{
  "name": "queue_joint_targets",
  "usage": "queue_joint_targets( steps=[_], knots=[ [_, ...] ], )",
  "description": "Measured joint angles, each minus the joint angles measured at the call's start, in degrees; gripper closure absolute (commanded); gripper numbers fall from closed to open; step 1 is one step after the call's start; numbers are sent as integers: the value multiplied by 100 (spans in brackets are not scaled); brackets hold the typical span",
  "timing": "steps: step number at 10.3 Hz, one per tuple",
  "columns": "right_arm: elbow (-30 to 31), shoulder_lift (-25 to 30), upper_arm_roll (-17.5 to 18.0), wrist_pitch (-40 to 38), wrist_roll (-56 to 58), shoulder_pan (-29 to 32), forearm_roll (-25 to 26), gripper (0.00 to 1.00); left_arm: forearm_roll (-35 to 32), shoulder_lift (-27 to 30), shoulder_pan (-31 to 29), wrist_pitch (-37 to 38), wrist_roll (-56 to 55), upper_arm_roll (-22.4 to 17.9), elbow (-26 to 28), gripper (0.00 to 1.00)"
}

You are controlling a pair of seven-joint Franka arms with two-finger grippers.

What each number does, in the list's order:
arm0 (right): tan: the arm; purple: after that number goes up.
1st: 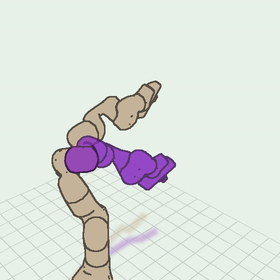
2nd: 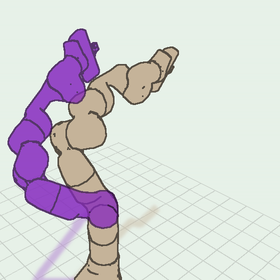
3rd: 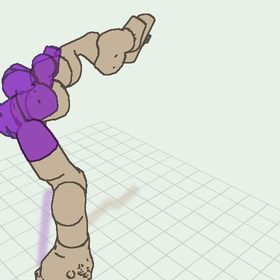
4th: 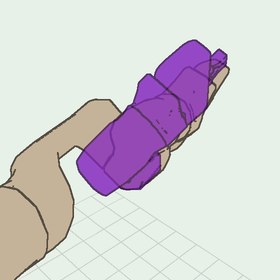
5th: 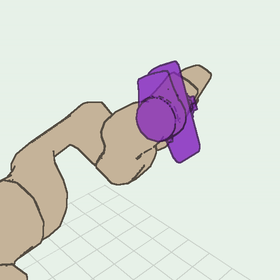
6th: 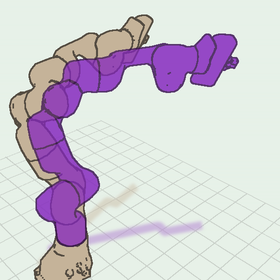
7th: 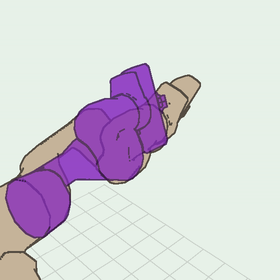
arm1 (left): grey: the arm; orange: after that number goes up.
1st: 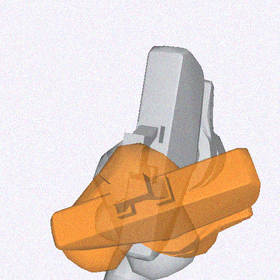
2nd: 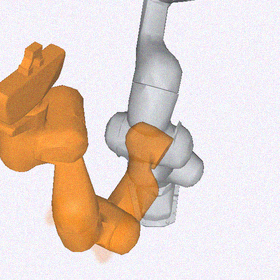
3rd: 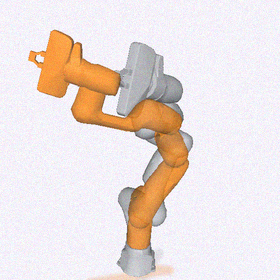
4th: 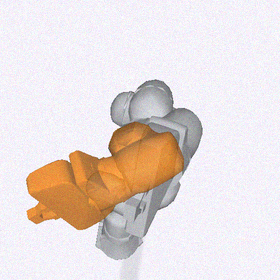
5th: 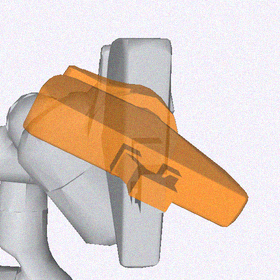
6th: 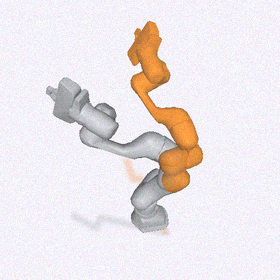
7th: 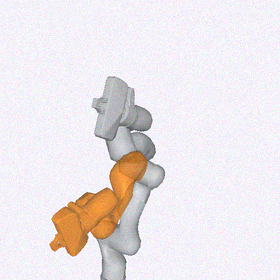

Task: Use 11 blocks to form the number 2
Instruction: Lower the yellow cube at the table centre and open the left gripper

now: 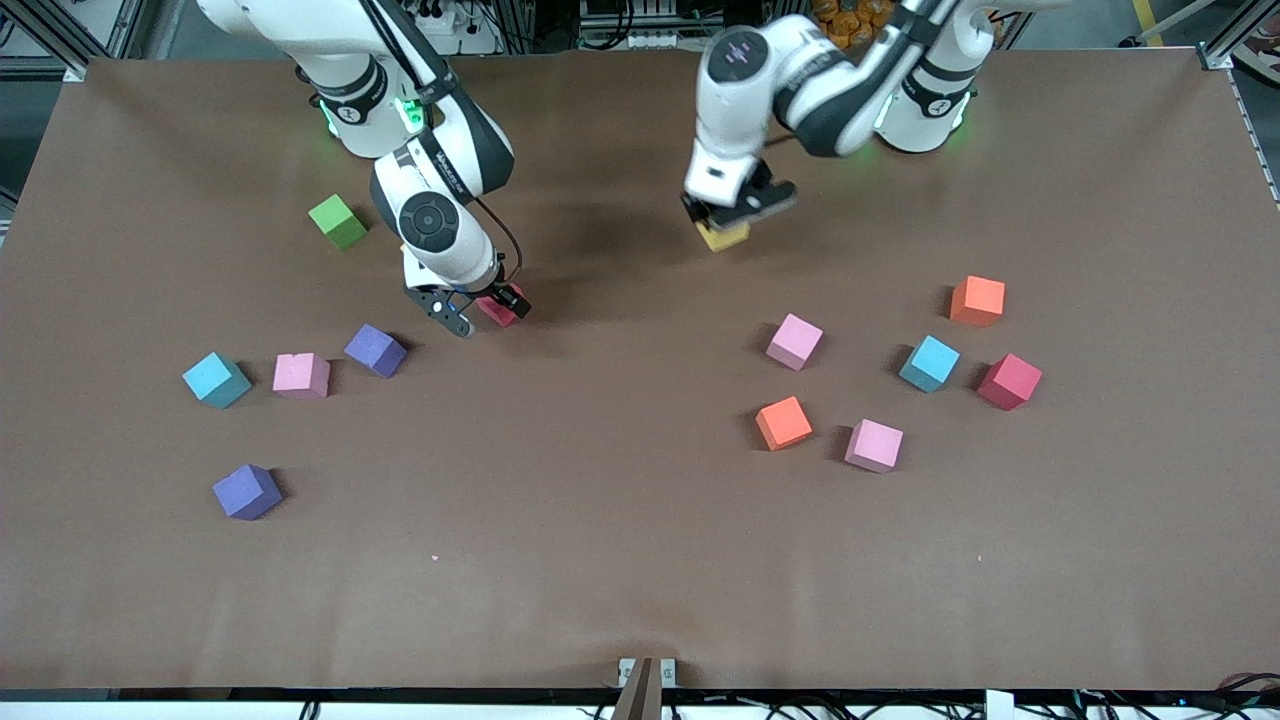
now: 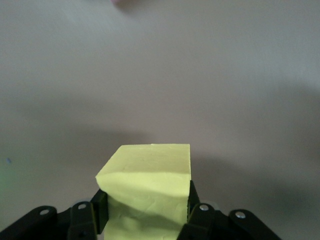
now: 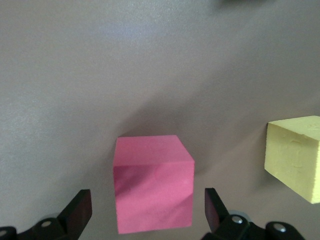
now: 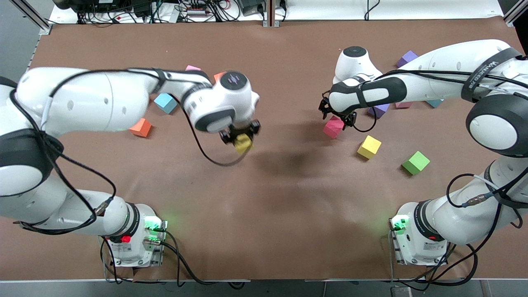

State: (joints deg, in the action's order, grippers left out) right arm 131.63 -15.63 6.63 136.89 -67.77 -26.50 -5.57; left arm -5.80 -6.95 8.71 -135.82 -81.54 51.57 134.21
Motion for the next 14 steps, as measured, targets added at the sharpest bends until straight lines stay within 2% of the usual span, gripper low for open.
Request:
queue_joint_targets(
  steps=[3,5,7,9,11,14],
  knots=[
    [1,-44,0,13,0,-2,2,24,-54,-569,813,-363,-16,135,-205,100],
    [0,-57,-3,13,0,-2,4,40,-612,-1062,1075,-370,-55,123,-418,100],
    [-1,-70,-11,14,0,-1,4,69,-1345,-1565,1215,-367,-329,7,-478,100],
    [-22,-68,-11,2,0,-1,3,87,-2005,-1996,1503,-365,-708,-339,-482,100],
    [-60,-70,-13,-64,10,-1,4,94,-2130,-2087,1566,-315,-792,-391,-547,100],
    [-438,-72,-35,-711,117,0,6,94,-2192,-2087,1567,-250,-460,-426,-582,100]
  ],
)
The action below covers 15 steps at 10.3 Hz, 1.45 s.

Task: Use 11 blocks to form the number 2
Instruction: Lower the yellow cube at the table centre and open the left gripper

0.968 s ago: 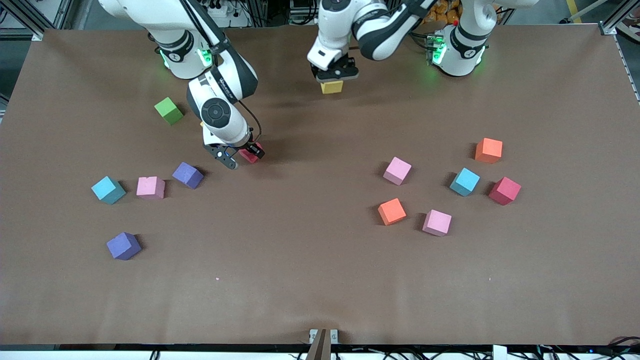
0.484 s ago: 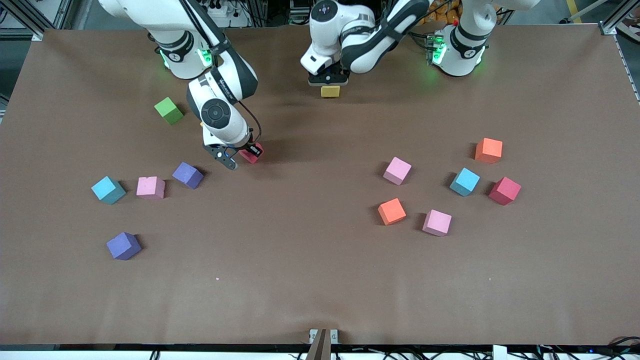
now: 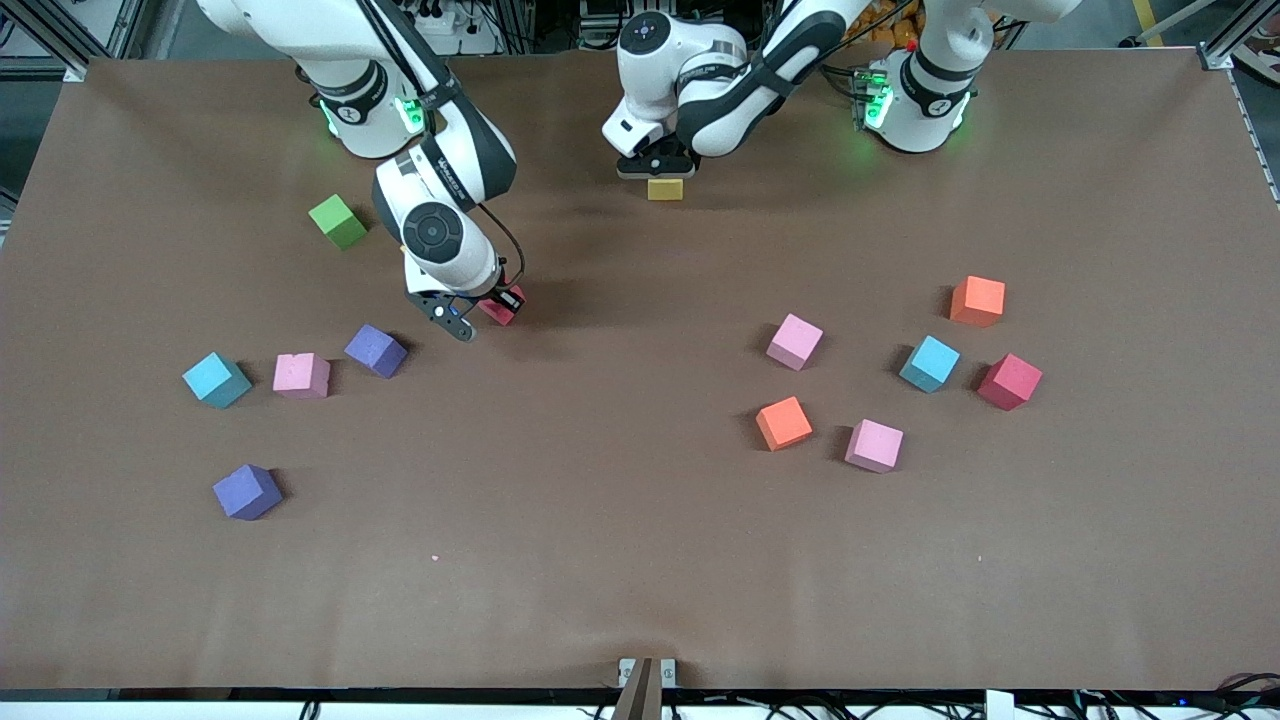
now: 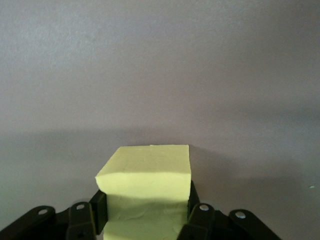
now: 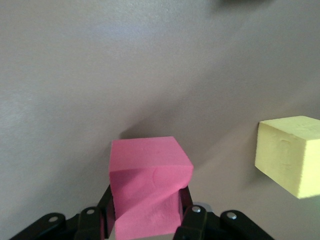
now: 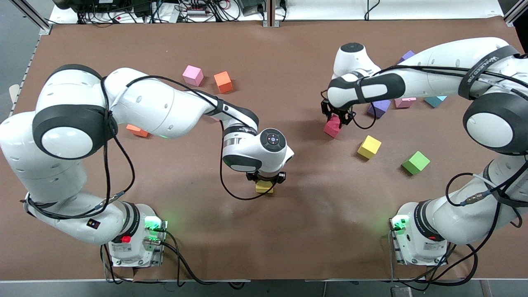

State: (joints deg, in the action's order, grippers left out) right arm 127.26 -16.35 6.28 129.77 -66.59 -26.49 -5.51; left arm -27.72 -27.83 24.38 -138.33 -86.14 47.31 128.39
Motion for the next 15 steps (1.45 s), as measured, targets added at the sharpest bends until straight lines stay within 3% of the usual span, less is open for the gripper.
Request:
queue_joint_targets(
  steps=[3,7,8,9,12,15],
  knots=[
    [-391,0,0,-379,87,0,0,94,-16,-4,-5,74,257,-218,-145,100],
    [-410,-7,2,-401,201,0,0,94,-40,-161,3,245,361,-406,-438,100],
    [-410,-15,2,-403,204,0,0,94,-44,-221,14,248,362,-406,-462,29],
    [-410,-25,2,-403,206,0,0,93,-50,-245,16,256,364,-407,-479,0],
    [-410,-83,7,-405,207,-2,0,93,-50,-248,27,326,365,-407,-517,0],
    [-413,-114,12,-404,214,-6,0,93,-48,-217,8,922,314,-407,-884,0]
  ],
)
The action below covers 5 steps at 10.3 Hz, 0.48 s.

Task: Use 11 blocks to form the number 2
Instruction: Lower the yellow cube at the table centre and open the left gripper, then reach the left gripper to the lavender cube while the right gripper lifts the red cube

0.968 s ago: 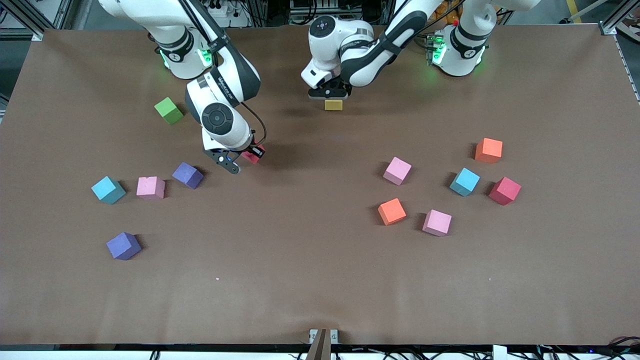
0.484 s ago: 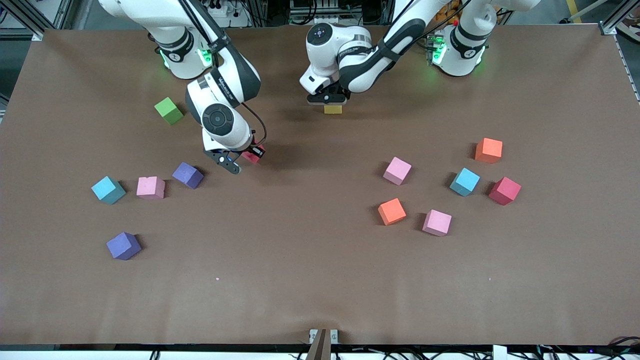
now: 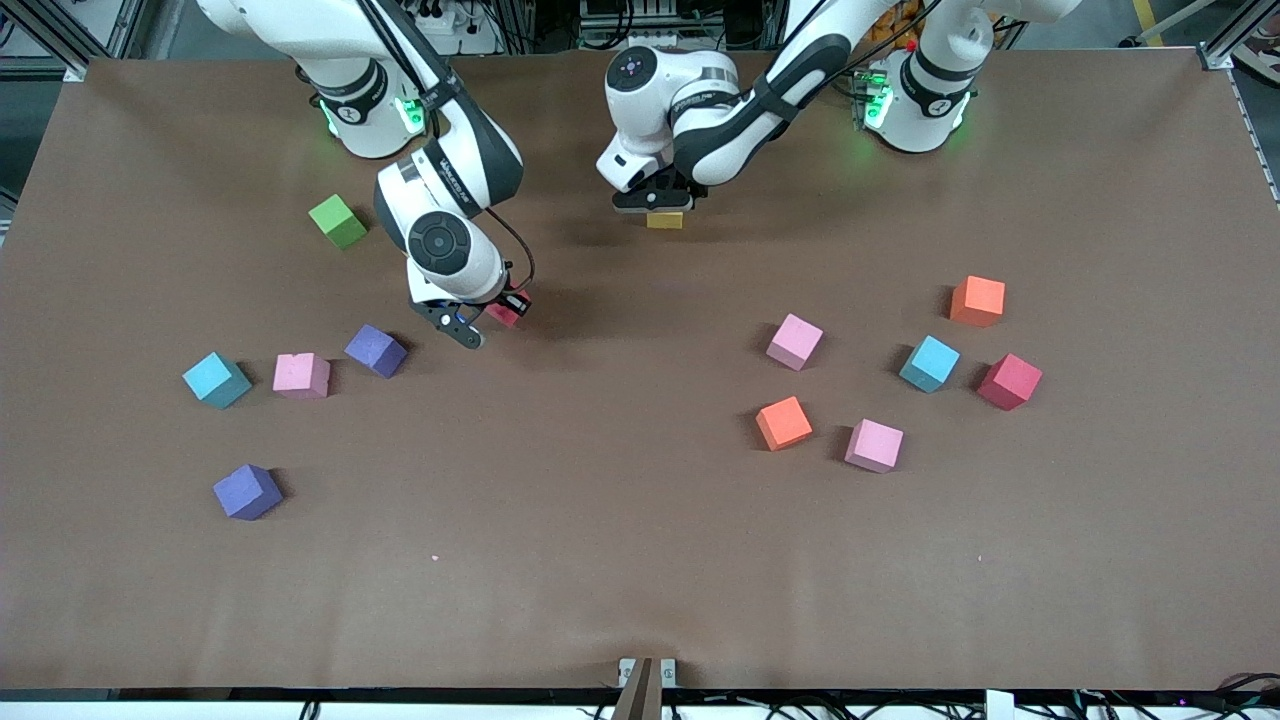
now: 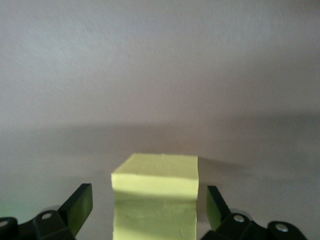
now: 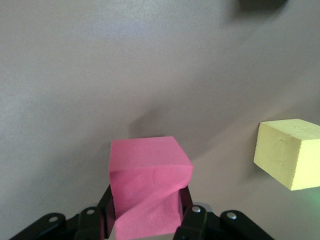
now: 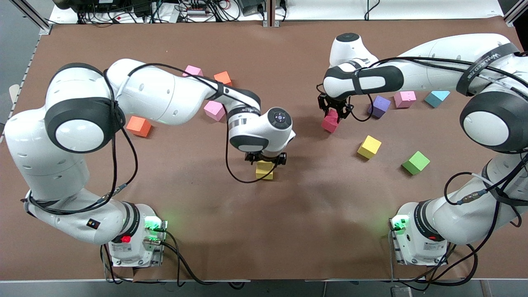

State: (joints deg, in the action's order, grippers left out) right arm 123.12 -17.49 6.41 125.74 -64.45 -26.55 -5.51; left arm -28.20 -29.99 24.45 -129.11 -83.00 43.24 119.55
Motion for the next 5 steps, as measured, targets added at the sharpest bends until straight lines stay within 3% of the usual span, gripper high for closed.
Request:
queue_joint_targets(
  steps=[2,5],
  knots=[
    [-52,-41,4,1,13,-17,0,93,171,187,-128,311,-82,-9,-274,0],
    [-145,-111,25,1,17,-71,0,93,721,790,-983,653,-434,-27,-313,0]
  ],
)
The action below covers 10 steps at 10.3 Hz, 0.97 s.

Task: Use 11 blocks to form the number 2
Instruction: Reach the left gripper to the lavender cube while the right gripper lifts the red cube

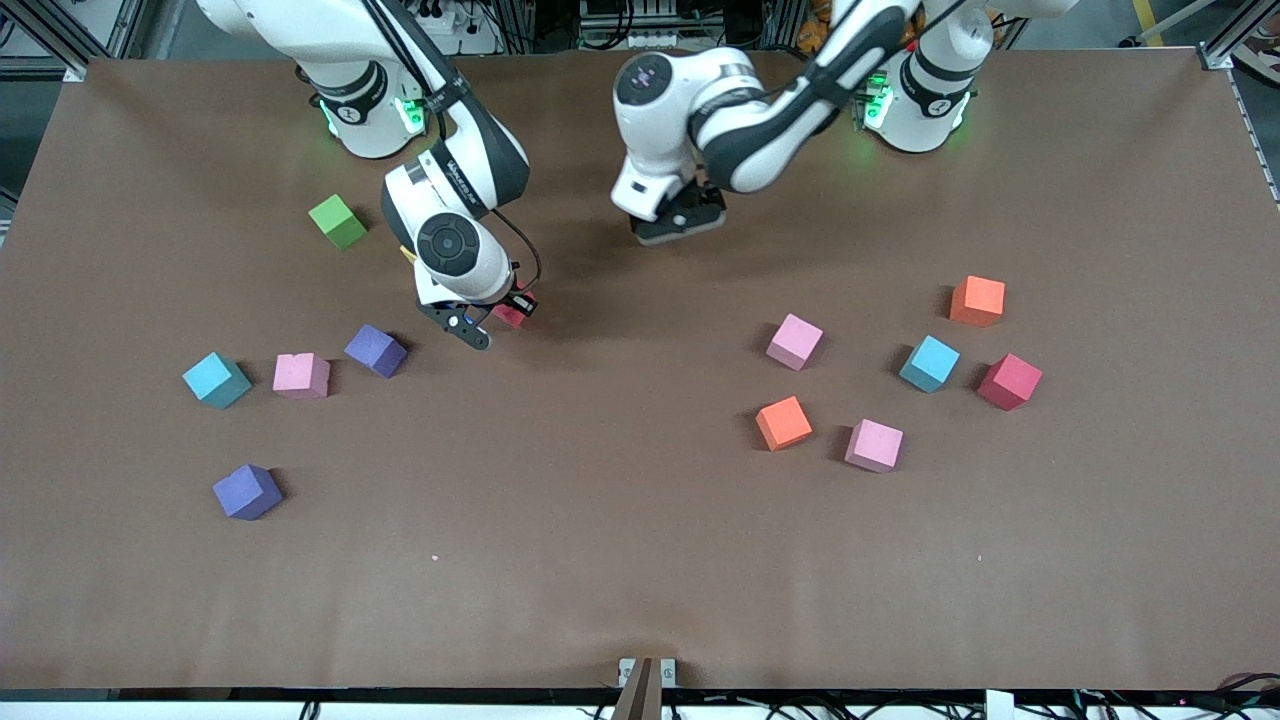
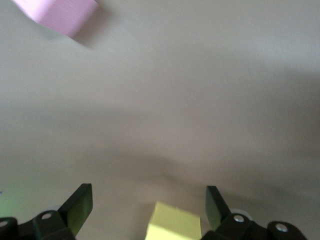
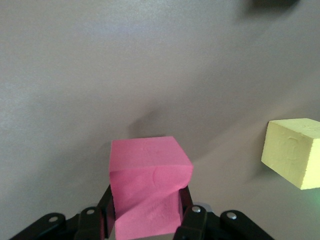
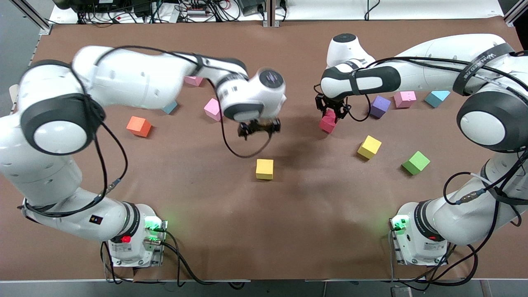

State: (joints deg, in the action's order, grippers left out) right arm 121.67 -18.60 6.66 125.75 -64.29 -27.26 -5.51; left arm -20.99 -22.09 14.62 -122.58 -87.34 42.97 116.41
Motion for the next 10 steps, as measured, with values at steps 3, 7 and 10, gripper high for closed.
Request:
queue_joint_targets(
  steps=[3,7,10],
  knots=[
    [-96,-25,18,0,6,-57,0,92,84,355,-1121,-146,-427,-15,442,0],
    [-370,-117,262,-1,50,-168,0,92,156,770,-1735,-1306,-1474,-11,1221,0],
    [-594,-126,630,-361,-15,-242,28,92,156,757,-2182,-1659,-1518,-26,1278,0]
  ],
)
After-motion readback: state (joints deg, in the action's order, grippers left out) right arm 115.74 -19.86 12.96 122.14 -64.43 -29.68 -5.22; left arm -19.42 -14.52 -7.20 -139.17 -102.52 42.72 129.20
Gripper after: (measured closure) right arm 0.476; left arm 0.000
